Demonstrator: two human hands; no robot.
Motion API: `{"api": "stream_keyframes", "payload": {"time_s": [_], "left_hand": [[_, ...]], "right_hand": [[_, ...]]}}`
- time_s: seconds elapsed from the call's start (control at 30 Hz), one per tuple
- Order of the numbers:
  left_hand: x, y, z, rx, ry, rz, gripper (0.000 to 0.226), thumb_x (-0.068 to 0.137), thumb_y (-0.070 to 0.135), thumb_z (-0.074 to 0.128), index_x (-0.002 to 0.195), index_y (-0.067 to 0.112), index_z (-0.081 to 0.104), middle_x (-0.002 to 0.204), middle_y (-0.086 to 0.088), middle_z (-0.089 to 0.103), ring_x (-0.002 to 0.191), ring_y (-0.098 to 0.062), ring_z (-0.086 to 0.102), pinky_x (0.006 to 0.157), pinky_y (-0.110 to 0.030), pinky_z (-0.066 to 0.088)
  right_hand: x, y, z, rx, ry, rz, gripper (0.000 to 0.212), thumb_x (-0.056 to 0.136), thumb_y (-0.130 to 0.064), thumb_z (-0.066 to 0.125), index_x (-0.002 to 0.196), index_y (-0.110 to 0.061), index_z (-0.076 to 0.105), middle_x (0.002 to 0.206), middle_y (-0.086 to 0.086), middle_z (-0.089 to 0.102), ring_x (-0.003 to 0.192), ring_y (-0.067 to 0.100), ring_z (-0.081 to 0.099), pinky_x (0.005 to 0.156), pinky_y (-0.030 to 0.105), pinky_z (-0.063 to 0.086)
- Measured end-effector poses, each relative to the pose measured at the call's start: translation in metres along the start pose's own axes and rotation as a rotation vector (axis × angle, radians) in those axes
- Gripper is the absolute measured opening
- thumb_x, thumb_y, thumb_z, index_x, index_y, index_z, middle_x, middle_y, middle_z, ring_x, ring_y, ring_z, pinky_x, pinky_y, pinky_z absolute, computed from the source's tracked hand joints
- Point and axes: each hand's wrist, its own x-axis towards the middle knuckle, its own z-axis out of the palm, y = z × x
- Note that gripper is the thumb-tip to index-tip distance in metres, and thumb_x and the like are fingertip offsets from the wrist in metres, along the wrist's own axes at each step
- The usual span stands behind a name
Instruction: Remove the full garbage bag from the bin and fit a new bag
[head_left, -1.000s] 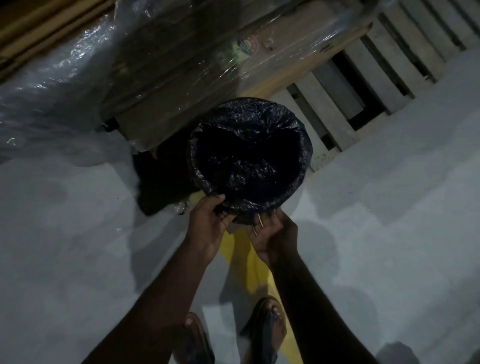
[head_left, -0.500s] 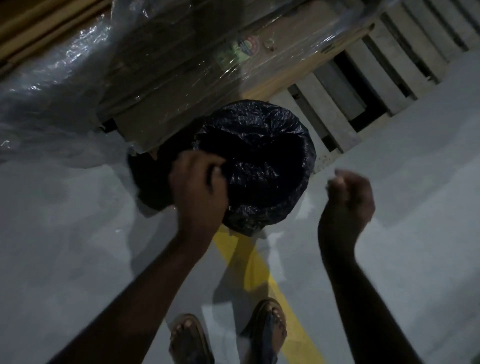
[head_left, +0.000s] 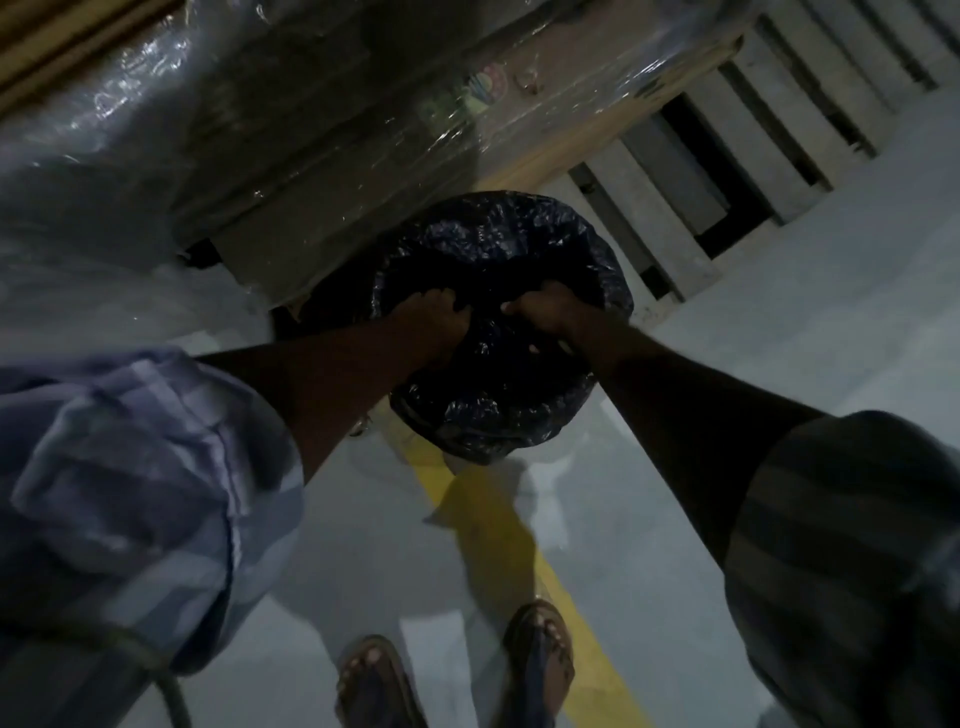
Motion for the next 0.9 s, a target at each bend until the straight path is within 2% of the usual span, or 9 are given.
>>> {"api": "stream_keyframes", "payload": {"time_s": [0.1,0.17,0.23,0.37,0.5,0.57,0.7,0.83,0.9], "left_hand": [[0.0,0.009,0.001,0.178,-0.004,-0.025,0.078,0.098,0.04,0.057,0.164,0.013,0.025,0.166,-0.023,0.03,0.151,-0.043,0.029,0.122,-0.051,0.026],[-0.003,0.014,0.001,0.198,-0.055,-0.042,0.075,0.102,0.043,0.05,0.166,0.016,0.023,0.173,-0.021,0.016,0.159,-0.044,0.015,0.127,-0.054,0.015],[-0.007,0.018,-0.001,0.172,-0.074,-0.057,0.068,0.104,0.043,0.047,0.165,0.021,0.027,0.175,-0.021,0.008,0.161,-0.045,0.006,0.128,-0.056,0.01],[-0.023,0.023,-0.013,0.083,0.013,-0.056,0.067,0.104,0.038,0.046,0.165,0.018,0.025,0.172,-0.028,0.012,0.159,-0.049,0.009,0.129,-0.056,0.014],[-0.039,0.022,-0.026,-0.014,0.068,0.023,0.058,0.102,0.025,0.05,0.157,0.008,0.04,0.163,-0.035,0.026,0.154,-0.053,0.019,0.129,-0.056,0.019],[-0.046,0.022,-0.03,-0.016,0.111,0.094,0.052,0.099,0.022,0.051,0.148,0.004,0.05,0.155,-0.033,0.04,0.151,-0.05,0.027,0.129,-0.053,0.019],[-0.072,0.03,-0.023,-0.005,0.289,0.212,0.051,0.101,0.019,0.041,0.148,0.0,0.052,0.148,-0.02,0.056,0.156,-0.044,0.024,0.132,-0.049,0.006],[-0.108,0.029,-0.024,-0.162,0.486,0.202,0.048,0.102,0.018,0.048,0.148,0.005,0.054,0.163,-0.026,0.039,0.16,-0.041,0.022,0.133,-0.047,0.011],[-0.132,0.032,-0.025,-0.219,0.608,0.156,0.047,0.099,0.018,0.057,0.144,0.005,0.06,0.164,-0.028,0.037,0.158,-0.042,0.027,0.131,-0.049,0.017]], "right_hand": [[-0.001,0.005,0.004,-0.082,-0.04,-0.011,0.036,0.092,-0.014,0.076,0.125,-0.004,0.065,0.122,0.018,0.069,0.104,0.034,0.064,0.087,0.041,0.054],[-0.003,0.007,0.007,-0.143,-0.034,-0.034,0.05,0.091,-0.013,0.077,0.135,0.004,0.061,0.133,0.021,0.065,0.116,0.037,0.062,0.091,0.034,0.048],[-0.005,0.006,0.01,-0.242,-0.016,-0.042,0.05,0.093,-0.015,0.075,0.136,0.007,0.059,0.139,0.024,0.062,0.128,0.039,0.058,0.099,0.035,0.047],[-0.017,-0.001,0.008,-0.383,0.021,-0.118,0.041,0.101,-0.016,0.063,0.136,0.005,0.062,0.142,0.024,0.062,0.135,0.037,0.056,0.109,0.034,0.042],[-0.04,0.008,0.001,-0.449,0.102,-0.268,0.026,0.092,-0.007,0.066,0.113,0.006,0.074,0.117,0.023,0.074,0.115,0.036,0.068,0.1,0.035,0.052],[-0.056,0.013,0.0,-0.469,0.153,-0.362,0.028,0.093,-0.008,0.065,0.118,0.002,0.075,0.121,0.019,0.075,0.118,0.033,0.068,0.102,0.032,0.049],[-0.089,0.025,-0.002,-0.453,0.257,-0.633,0.037,0.096,-0.011,0.063,0.132,-0.006,0.069,0.133,0.013,0.069,0.128,0.029,0.062,0.108,0.034,0.046],[-0.118,0.036,-0.011,-0.554,0.414,-0.847,0.042,0.096,-0.021,0.064,0.135,-0.006,0.066,0.136,0.016,0.065,0.133,0.034,0.054,0.114,0.039,0.037],[-0.136,0.04,-0.019,-0.565,0.5,-0.847,0.051,0.094,-0.032,0.064,0.139,-0.008,0.063,0.142,0.015,0.061,0.137,0.035,0.051,0.116,0.044,0.038]]}}
